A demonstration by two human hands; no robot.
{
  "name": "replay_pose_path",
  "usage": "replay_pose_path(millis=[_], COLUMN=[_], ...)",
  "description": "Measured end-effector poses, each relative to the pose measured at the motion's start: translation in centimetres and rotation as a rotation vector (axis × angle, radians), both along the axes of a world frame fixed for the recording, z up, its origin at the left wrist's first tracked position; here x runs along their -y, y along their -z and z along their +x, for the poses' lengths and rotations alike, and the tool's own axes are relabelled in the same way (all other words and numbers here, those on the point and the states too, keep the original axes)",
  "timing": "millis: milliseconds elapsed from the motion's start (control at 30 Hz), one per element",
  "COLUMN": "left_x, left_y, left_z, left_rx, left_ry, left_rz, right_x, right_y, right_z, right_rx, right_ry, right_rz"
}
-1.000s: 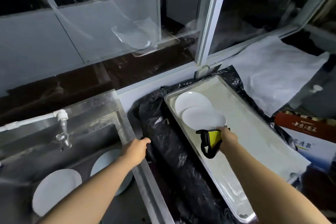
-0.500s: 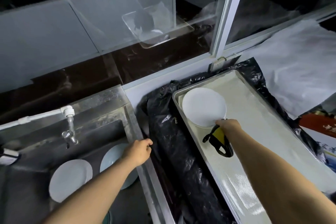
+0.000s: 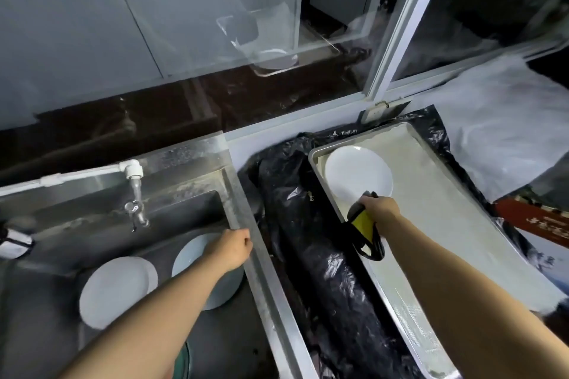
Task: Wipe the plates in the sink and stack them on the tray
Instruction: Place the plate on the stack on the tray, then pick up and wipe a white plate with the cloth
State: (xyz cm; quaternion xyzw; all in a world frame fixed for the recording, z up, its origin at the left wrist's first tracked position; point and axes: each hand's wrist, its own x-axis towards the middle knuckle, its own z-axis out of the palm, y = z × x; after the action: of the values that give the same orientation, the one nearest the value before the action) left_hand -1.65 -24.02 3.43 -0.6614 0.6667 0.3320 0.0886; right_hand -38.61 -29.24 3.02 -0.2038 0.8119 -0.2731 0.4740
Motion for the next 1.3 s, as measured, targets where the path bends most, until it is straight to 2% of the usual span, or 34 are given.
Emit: replay_pose_path(millis=[67, 100, 233, 400, 533, 600, 767, 900, 1067, 1200, 1300], left_x=[-0.9, -1.5, -4.1, -8.1, -11.7, -13.4, -15.2, -14.8, -14.0, -13.0, -12.3], left_y=[0.3, 0.5, 1.3, 3.8, 9.0, 12.1, 18.2, 23.2, 27.2, 30.6, 33.1], left_z=[2.6, 4.2, 11.8, 23.9, 33.2, 36.2, 38.6, 39.4, 39.3, 39.6, 40.4], left_rx=[-0.019, -0.026, -0.034, -0.031, -0.067, -0.045, -0.023, -0.006, -0.228, -0.459, -0.564], left_ry=[-0.011, -0.020, -0.107, -0.266, -0.423, -0.470, -0.573, -0.889, -1.331, -1.692, -1.867], left_rz=[-0.003, -0.013, -0.055, -0.085, -0.060, -0.072, -0.065, -0.058, -0.007, -0.045, -0.051], right_x=[-1.6, -1.9, -1.2, -6.9, -10.5, -12.7, -16.2, -15.9, -15.2, -14.6, -14.3], right_y=[-4.1, -4.3, 2.7, -1.2, 4.2, 7.5, 13.9, 18.9, 22.8, 24.0, 24.7], right_z=[6.0, 8.4, 16.5, 34.3, 42.8, 45.6, 50.5, 52.0, 52.2, 51.5, 50.6], right_rx=[0.016, 0.014, 0.092, 0.128, 0.143, 0.183, 0.411, 0.507, 0.531, 0.506, 0.494], right_ry=[-0.035, -0.056, -0.170, -0.302, -0.367, -0.364, -0.300, -0.262, -0.212, -0.222, -0.198], right_rz=[-0.047, -0.058, -0.074, -0.001, 0.113, 0.242, 0.392, 0.383, 0.352, 0.313, 0.297])
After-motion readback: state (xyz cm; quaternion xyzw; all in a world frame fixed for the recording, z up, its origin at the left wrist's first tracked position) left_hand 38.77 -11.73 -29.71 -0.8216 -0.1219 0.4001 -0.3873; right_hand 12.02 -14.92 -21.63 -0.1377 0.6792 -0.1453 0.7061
